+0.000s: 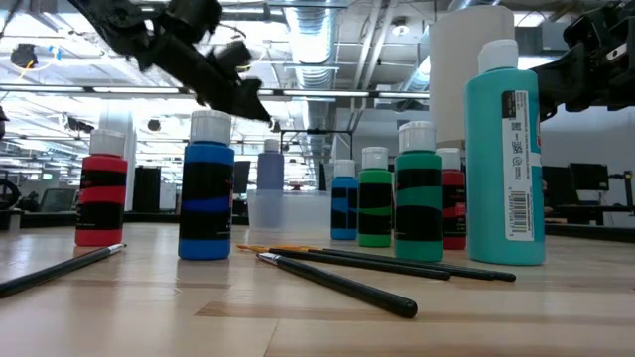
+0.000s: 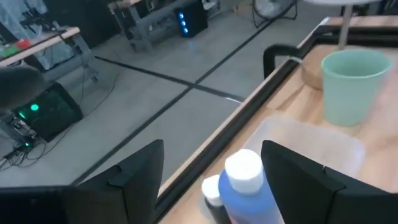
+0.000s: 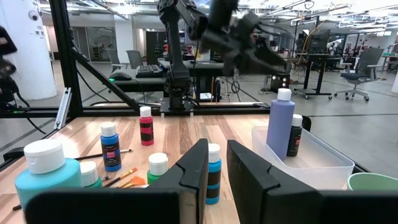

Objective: Pick & Place Paint Supplies
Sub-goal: Put the small left red paint bottle into the transparent bin

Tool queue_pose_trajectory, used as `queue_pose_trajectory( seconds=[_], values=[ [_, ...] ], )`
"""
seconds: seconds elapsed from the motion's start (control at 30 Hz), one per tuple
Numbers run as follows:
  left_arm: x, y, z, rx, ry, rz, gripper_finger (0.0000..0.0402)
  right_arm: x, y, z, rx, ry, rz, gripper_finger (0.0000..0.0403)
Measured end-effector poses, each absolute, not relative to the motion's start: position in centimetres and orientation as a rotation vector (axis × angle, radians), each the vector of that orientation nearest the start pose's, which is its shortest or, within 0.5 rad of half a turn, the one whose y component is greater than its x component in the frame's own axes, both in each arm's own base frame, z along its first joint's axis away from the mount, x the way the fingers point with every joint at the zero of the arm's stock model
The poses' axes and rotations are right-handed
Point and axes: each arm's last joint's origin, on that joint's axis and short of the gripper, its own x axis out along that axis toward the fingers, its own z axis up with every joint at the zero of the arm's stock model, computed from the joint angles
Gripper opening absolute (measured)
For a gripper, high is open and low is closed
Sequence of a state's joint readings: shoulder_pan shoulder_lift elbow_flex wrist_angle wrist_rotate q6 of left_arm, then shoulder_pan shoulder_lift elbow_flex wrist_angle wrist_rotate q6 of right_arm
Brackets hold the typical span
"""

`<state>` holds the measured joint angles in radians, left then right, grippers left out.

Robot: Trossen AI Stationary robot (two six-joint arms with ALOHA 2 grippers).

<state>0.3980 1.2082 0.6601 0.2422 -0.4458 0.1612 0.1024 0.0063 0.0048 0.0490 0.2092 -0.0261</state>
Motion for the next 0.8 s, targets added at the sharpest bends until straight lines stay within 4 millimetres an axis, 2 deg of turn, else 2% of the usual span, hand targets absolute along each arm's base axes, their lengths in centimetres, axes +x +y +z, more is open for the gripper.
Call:
queue_pose_trajectory(
  seconds=[0.17, 0.43, 0.6, 0.8],
  values=[
    [20.6, 7.9, 27.1, 0.158, 0.367, 0.642, 0.0255, 9.7, 0.4, 16.9, -0.019, -0.045, -0.107, 0.0054],
    [17.2, 1.8, 29.2, 0.052, 0.286, 0.081, 0.0254, 9.7, 0.4, 16.9, -0.019, -0.046, -0.107, 0.0054],
    [16.4, -1.7, 27.8, 0.058, 0.301, -0.19, 0.0254, 9.7, 0.4, 16.9, -0.019, -0.045, -0.107, 0.0054],
    [15.9, -4.8, 25.4, 0.02, 0.386, -0.279, 0.0254, 9.7, 0.4, 16.9, -0.019, -0.046, -0.107, 0.0054]
  ],
)
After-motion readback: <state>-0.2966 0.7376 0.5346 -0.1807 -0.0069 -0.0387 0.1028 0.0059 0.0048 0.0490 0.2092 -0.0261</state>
